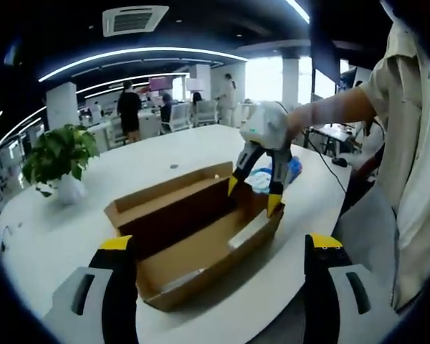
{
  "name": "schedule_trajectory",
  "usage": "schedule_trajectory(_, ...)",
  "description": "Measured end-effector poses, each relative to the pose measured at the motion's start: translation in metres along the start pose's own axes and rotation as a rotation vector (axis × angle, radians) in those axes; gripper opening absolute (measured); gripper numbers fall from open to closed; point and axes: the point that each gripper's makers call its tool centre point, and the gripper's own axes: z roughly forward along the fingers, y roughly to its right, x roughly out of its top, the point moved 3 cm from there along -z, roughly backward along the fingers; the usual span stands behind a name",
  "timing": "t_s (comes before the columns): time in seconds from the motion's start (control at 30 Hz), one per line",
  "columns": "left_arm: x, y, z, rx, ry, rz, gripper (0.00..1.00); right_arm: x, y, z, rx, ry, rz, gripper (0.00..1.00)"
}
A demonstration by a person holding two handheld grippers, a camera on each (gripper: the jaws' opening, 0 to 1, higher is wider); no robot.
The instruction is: Operate the shoe box by opening the lid, removing the specified soft item, and placing it in the target area until the item is outside and the box remains undamaged.
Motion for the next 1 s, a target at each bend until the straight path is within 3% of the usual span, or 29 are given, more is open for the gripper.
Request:
schedule_trajectory(0.2,-0.001,0.000,-0.003,0.005,-0.001,-0.001,1.00,-0.008,-0.008,0.012,0.034,-0.050,-0.027,0.56)
schedule_trajectory(0.33,-0.003,-0.002,-0.005,0.014,-0.001,-0.007,1.00,-0.007,-0.008,0.012,0.030,-0.048,-0.042,0.53)
schedule_trajectory(0.77,-0.008,-0.006,-0.011,0.038,-0.003,-0.020,1.00,-0.006,-0.025,0.016,0.071,-0.044,-0.066,0.16)
schedule_trajectory(1.0,-0.011,-0.007,-0.013,0.049,-0.006,-0.021,1.00,-0.006,-0.026,0.016,0.063,-0.036,-0.063,0.16)
